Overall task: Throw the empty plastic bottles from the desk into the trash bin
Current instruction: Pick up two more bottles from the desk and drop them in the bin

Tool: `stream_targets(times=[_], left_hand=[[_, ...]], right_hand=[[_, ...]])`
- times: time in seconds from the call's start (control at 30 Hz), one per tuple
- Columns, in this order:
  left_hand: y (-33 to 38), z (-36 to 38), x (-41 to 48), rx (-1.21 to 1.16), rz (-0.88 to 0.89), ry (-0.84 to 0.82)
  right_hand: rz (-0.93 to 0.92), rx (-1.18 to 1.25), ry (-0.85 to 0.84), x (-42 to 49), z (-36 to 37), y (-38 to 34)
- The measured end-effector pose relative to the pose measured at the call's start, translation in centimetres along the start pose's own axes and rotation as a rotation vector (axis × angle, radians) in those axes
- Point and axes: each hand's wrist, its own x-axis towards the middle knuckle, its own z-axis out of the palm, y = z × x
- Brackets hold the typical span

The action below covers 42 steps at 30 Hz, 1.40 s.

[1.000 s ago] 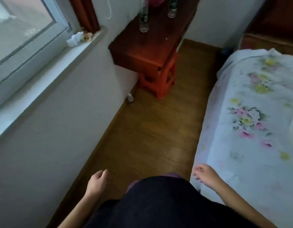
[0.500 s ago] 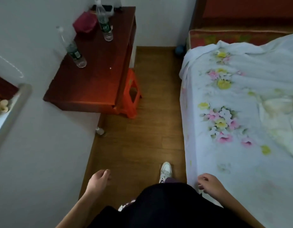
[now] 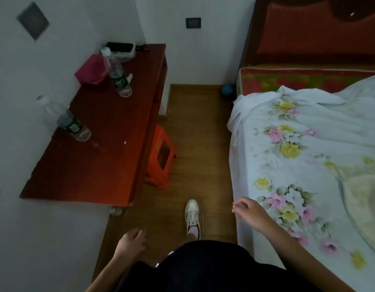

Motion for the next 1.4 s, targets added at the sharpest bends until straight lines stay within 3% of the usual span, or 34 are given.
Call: stream_targets(times=[0.37,0.6,0.83,0.97,1.17,1.4], left_hand=[[23.7,-1.9,11.7,0.075,0.205,-0.148],[32.0,-3.4,17.1,0.037,0.182,-0.154],[32.8,-2.6,19.6,-0.115,-0.078,0.036],[33.0,-1.9,17.6,-0.347,-0.198,0.228],[31.3,-2.3,14.9,-0.602,-0.339,0.464],[29.9,-5.6,13.2,-0.766,-0.345,0.654]], right_hand=[[0.294,0.111,0.132,8.3,-6.8,0.2],[0.345,0.155,0.099,17.0,-13.1,-3.5],[0.12,-0.112,-0.123,30.9,-18.7,-16.1],[-0.041,-0.326,-0.324,37.1,-19.1,-25.6],[-0.286,-0.549,-0.527,40.8,-14.0,-39.7],[-0.608,-0.66,-0.63,39.0,-5.1,-49.1]])
